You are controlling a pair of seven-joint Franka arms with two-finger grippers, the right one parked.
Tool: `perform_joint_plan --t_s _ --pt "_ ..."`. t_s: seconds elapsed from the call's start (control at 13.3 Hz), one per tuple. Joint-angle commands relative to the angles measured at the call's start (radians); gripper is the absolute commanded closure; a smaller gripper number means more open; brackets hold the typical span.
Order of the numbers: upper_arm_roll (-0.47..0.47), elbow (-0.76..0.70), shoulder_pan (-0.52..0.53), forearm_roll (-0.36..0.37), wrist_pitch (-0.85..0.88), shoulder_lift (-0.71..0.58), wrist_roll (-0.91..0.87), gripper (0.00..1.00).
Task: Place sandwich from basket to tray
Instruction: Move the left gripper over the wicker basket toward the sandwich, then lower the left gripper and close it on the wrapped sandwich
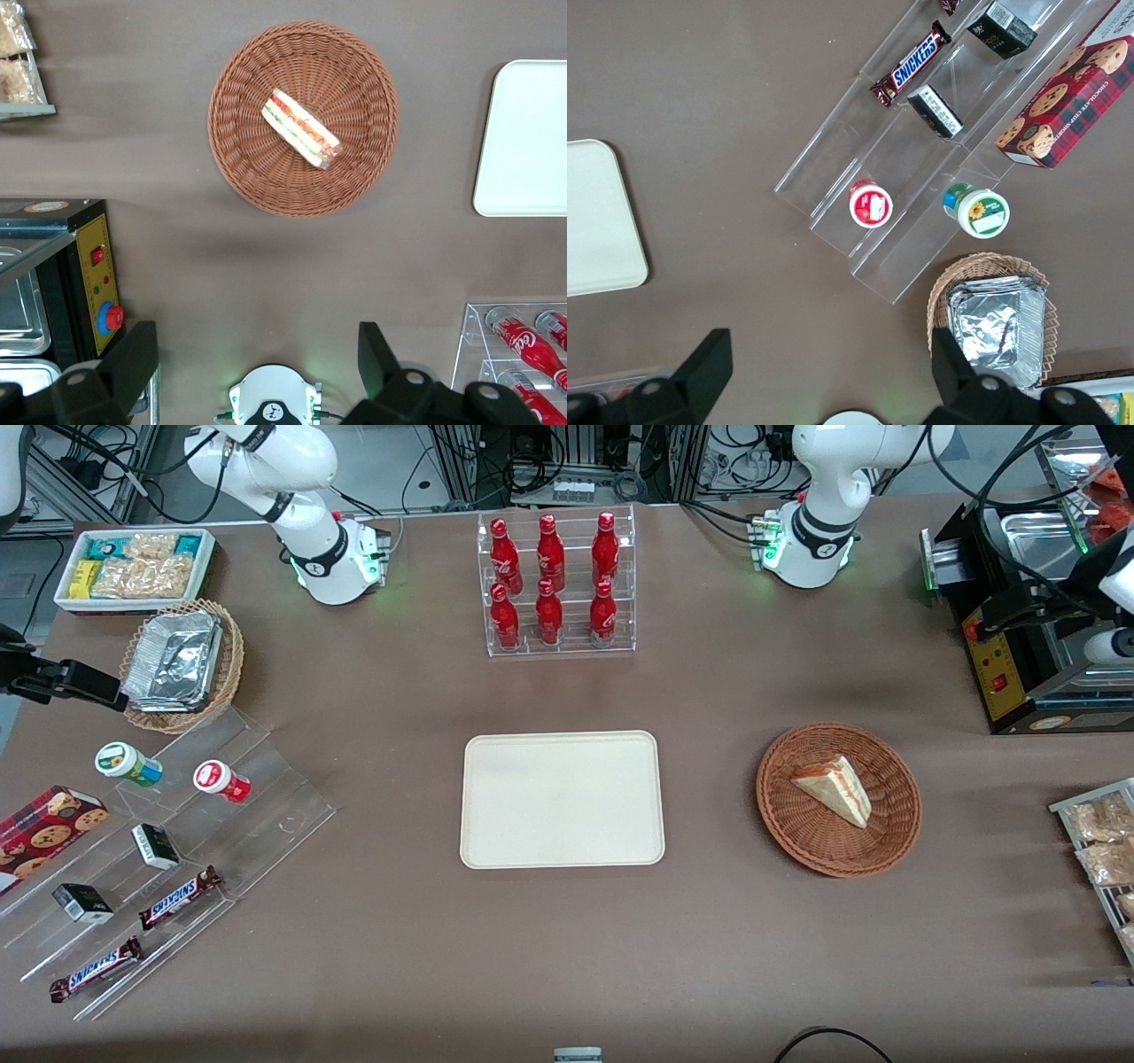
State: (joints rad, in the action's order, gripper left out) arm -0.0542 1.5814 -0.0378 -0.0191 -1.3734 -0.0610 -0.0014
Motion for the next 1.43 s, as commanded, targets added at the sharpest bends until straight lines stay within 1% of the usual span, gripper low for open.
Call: perform_joint_plan --t_s 0.0,0.15,0.3,0.38,0.53,0.6,0.75,1.13,1.2,1.35 --pt "0.019 -0.017 0.013 0.007 -0.010 0.006 0.021 0.00" --pt "0.019 -0.020 0.012 0.013 -0.012 0.022 0.018 0.00" --pt "0.019 -0.014 0.006 0.059 -0.058 0.065 0.006 0.00" --pt "0.019 -0.008 0.006 0.067 -0.087 0.091 -0.018 0.00" --pt "0.019 0.034 -0.005 0.071 -0.183 0.150 -0.164 0.00" --pt "0.019 0.099 -0.025 0.073 -0.276 0.150 -0.225 0.00" --pt "0.019 0.260 -0.036 0.073 -0.485 0.139 -0.412 0.00" --pt "0.019 0.509 -0.099 0.054 -0.885 0.177 -0.878 0.00" --pt "0.019 0.543 -0.102 0.054 -0.945 0.182 -0.944 0.00" --pt "0.019 0.606 -0.122 0.054 -1.022 0.193 -0.980 0.00"
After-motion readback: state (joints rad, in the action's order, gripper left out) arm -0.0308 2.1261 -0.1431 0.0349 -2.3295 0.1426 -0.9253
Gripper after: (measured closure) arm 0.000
